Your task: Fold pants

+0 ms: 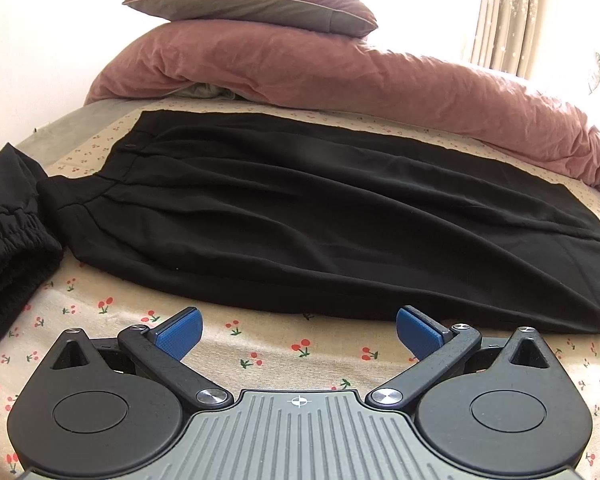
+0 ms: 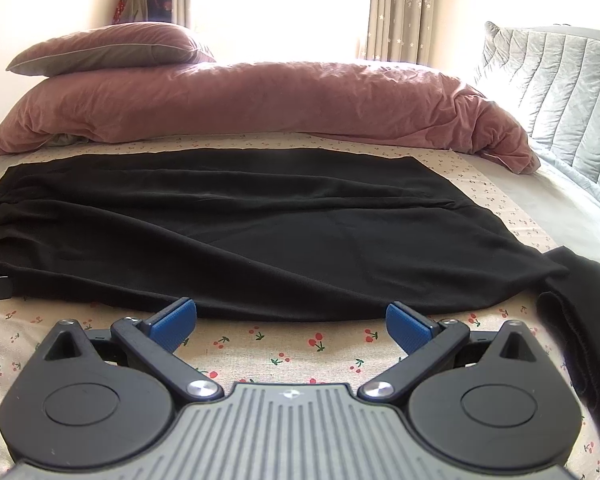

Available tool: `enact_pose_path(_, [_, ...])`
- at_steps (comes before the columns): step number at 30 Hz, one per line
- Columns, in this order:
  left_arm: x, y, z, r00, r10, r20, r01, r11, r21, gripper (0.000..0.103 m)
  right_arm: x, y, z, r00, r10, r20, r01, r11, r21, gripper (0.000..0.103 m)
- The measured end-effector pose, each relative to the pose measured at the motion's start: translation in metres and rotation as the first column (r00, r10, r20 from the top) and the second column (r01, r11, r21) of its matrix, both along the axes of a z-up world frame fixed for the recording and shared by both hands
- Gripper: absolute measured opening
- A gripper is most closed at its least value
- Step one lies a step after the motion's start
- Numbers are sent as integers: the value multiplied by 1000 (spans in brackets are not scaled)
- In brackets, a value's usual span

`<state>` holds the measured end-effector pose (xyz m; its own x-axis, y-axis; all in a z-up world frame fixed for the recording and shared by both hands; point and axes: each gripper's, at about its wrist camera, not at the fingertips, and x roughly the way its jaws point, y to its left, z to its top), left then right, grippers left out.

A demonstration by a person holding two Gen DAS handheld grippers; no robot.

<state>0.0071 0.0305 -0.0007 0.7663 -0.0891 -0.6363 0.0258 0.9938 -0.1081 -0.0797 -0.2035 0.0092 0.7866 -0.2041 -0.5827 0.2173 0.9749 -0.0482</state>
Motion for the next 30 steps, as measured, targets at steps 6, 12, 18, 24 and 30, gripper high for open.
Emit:
enact_pose_path(6, [14,30,-1,997,68,-32,-71,992,-106,103,6,-17,-7,998,-39,-50,40,999,19,99])
enact_pose_path(12, [27,67,2,983,173,-62,-181,967,-180,103,13,-41,-13,993,-98,-68,102,993,54,99])
enact_pose_path(18, [38,94,10,971,231,-52,-237,947,-218,102,17,-63,-16,985,-150,-84,158,981,110,99])
enact_pose_path(24, [63,115,8,956,275,-100,-292,923,-252,91,25,-93,-22,970,-212,-120,234,949,210,99])
enact_pose_path(30, [96,121,7,945,307,-115,-323,931,-169,39,36,-116,-32,944,-279,-174,320,905,281,99])
